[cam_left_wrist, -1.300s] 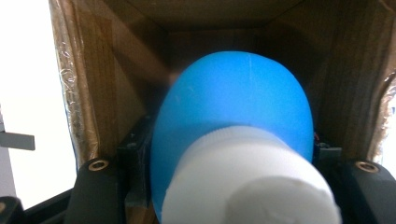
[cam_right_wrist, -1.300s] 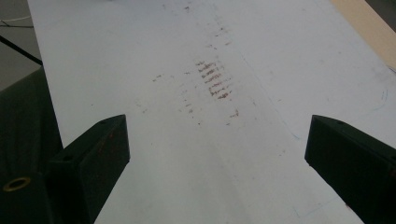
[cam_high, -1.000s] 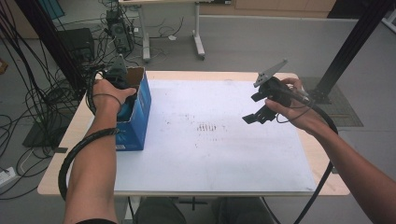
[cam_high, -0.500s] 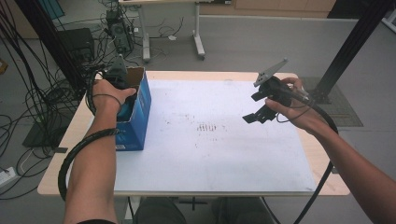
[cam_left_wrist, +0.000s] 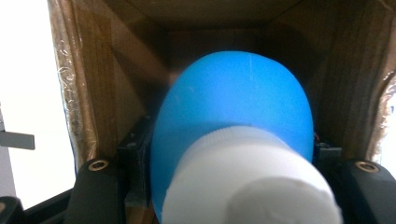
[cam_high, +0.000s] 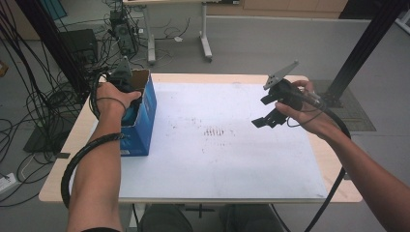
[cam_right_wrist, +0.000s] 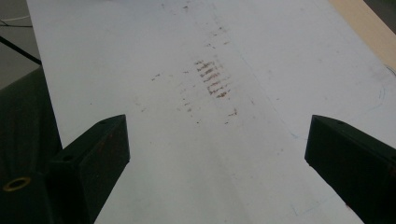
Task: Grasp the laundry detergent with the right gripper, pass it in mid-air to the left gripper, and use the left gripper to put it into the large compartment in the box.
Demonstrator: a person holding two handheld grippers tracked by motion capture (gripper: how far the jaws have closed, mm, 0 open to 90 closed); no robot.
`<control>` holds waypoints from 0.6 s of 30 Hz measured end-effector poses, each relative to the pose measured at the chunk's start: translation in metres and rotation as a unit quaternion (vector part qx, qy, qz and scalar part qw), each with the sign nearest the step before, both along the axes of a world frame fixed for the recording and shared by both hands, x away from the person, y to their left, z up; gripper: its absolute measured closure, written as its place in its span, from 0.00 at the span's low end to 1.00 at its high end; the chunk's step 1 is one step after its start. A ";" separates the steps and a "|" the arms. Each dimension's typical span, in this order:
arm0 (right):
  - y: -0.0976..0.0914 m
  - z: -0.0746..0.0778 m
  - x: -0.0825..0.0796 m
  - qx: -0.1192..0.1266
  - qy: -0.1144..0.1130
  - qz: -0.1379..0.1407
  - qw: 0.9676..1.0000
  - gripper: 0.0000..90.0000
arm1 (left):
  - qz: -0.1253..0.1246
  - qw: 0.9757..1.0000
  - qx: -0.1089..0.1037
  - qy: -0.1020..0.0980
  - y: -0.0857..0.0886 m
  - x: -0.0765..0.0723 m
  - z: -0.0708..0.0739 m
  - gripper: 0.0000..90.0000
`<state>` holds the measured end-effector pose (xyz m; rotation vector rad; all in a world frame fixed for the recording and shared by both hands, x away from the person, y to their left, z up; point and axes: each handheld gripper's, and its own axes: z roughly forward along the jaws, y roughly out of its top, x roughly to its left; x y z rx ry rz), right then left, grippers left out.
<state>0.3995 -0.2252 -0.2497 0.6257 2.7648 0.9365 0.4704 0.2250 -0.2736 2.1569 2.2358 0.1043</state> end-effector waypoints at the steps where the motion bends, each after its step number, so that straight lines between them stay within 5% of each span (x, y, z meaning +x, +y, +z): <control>1: 0.000 0.000 0.000 0.000 0.000 0.001 1.000 0.07 | 0.000 1.000 0.000 0.000 0.000 0.000 0.000 0.40; 18: 0.000 -0.001 0.001 0.004 0.001 0.003 1.000 0.07 | 0.003 1.000 -0.001 -0.003 0.001 -0.001 0.000 0.40</control>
